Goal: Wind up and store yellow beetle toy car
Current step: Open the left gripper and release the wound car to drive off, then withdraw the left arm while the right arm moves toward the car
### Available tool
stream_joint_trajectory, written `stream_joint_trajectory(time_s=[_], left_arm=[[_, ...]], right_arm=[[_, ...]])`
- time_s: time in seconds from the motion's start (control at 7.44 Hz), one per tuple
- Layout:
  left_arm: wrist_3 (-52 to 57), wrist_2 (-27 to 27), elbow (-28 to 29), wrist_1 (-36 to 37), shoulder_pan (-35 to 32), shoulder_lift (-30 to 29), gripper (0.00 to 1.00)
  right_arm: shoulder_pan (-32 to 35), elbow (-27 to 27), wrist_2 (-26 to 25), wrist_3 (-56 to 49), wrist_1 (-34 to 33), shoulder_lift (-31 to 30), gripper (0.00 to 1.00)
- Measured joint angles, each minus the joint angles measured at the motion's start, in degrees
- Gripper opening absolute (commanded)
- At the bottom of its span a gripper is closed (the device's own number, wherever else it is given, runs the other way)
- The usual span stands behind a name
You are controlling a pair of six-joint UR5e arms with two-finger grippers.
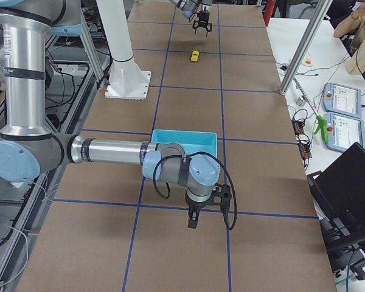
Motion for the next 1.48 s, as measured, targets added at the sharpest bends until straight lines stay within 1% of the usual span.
stream_joint_trajectory(time_s=[0.94, 1.48], left_arm=[[-0.5, -0.6, -0.3, 0.0, -2.1, 0.1, 1.00], [-8.3, -0.7, -0.9, 0.4, -4.7, 0.2, 1.00]], right_arm=[[0.0, 0.1, 0.0, 0.0, 0.0, 0.0, 1.00], [0.0, 0.1, 0.0, 0.0, 0.0, 0.0, 1.00]])
